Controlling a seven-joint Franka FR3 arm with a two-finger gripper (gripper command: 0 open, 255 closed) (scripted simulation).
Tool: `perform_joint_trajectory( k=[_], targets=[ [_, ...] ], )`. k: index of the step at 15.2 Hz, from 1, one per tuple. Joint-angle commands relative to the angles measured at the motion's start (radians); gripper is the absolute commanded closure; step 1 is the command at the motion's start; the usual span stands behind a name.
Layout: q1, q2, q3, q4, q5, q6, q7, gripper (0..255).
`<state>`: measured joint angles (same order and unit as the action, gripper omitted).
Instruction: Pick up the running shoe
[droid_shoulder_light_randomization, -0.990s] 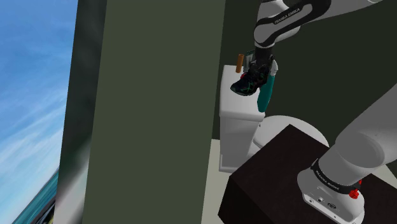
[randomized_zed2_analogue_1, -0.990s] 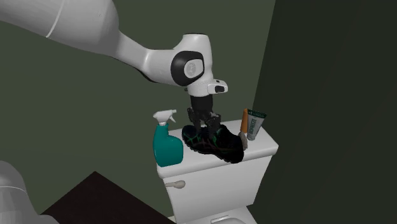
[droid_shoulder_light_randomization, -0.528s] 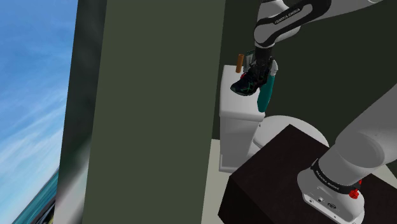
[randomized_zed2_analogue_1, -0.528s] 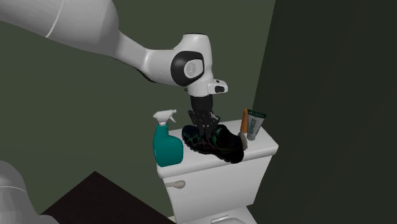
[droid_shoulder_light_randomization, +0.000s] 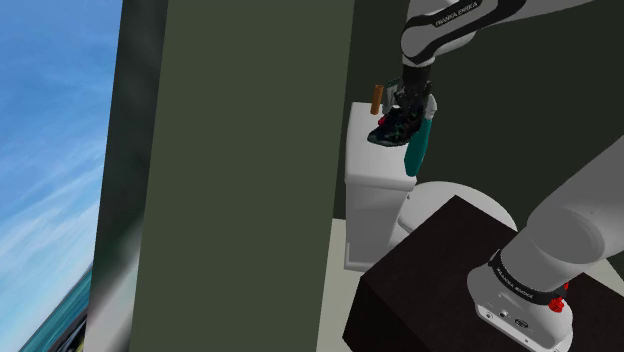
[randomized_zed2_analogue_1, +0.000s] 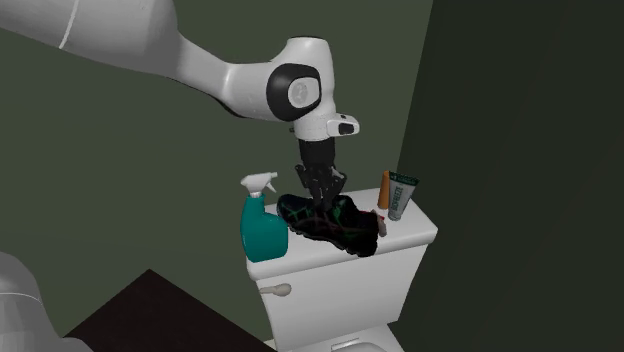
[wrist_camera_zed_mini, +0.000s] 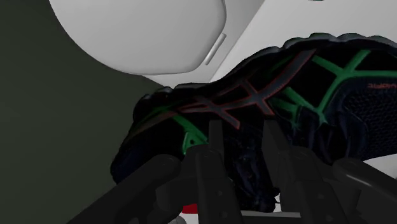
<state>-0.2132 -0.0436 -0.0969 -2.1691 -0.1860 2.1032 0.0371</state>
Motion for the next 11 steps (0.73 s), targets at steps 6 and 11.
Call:
perform_joint_trajectory(
  k=[6,11],
  targets=[
    [0.002,-0.035,0.002,0.061,0.005,-0.093,-0.014,255],
    [0.003,-0.047,0.003,0.091,0.008,-0.134,-0.019,255]
  ],
)
